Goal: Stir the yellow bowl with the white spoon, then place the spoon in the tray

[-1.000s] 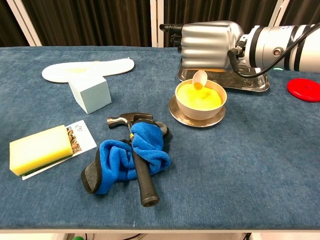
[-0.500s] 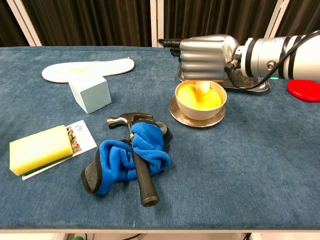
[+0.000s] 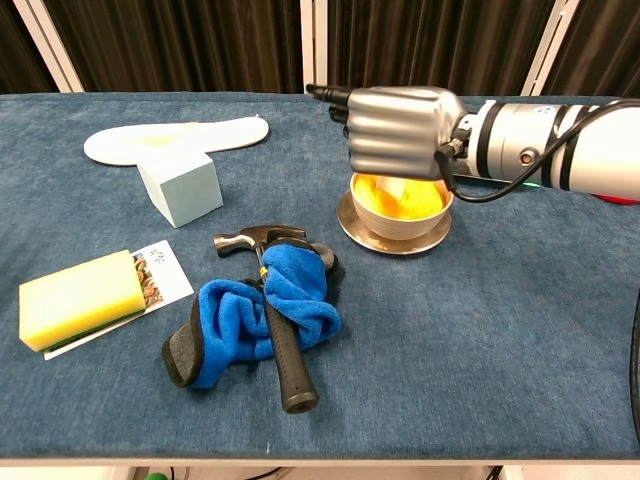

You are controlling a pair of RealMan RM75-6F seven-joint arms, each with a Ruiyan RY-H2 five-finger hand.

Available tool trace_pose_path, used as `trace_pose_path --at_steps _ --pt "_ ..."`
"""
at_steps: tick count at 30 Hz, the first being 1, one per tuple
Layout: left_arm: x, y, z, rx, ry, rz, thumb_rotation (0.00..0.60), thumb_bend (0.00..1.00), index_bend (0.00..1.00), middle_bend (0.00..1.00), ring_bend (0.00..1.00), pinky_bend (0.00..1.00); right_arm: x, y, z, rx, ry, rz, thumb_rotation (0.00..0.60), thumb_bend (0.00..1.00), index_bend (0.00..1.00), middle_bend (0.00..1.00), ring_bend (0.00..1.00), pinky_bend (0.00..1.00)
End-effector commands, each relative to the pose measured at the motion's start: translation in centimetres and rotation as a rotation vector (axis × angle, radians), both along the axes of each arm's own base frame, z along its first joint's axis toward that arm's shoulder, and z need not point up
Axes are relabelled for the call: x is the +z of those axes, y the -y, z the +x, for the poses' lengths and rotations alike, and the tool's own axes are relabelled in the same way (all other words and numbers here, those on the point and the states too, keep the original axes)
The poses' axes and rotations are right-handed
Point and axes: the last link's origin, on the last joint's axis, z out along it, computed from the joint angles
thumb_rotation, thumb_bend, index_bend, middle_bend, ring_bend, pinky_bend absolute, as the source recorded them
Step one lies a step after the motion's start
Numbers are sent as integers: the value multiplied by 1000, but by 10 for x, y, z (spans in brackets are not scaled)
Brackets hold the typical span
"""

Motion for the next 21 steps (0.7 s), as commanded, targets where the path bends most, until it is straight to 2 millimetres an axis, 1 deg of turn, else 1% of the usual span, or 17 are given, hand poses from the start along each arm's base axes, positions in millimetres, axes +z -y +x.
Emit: trace_pose_path --at_steps 1,3,10,16,21 --pt "0 -1 1 -3 0 1 600 261 214 211 151 117 5 -3 -7 -80 126 6 600 505 737 436 209 0" --pt "0 -2 2 -6 -1 0 600 261 215 211 150 118 7 -4 -12 -121 187 12 600 506 739 436 212 0" --pt "0 -5 9 -21 -9 -5 600 261 214 210 150 118 13 -3 -30 -190 292 9 600 506 743 436 219 0" --pt "-1 -8 11 -22 -14 -16 600 260 214 211 151 118 16 -6 -45 -306 482 8 600 505 746 436 224 0" --pt "0 -11 17 -40 -18 -17 600 261 214 211 151 119 17 -8 -54 -366 591 22 600 506 746 437 224 0"
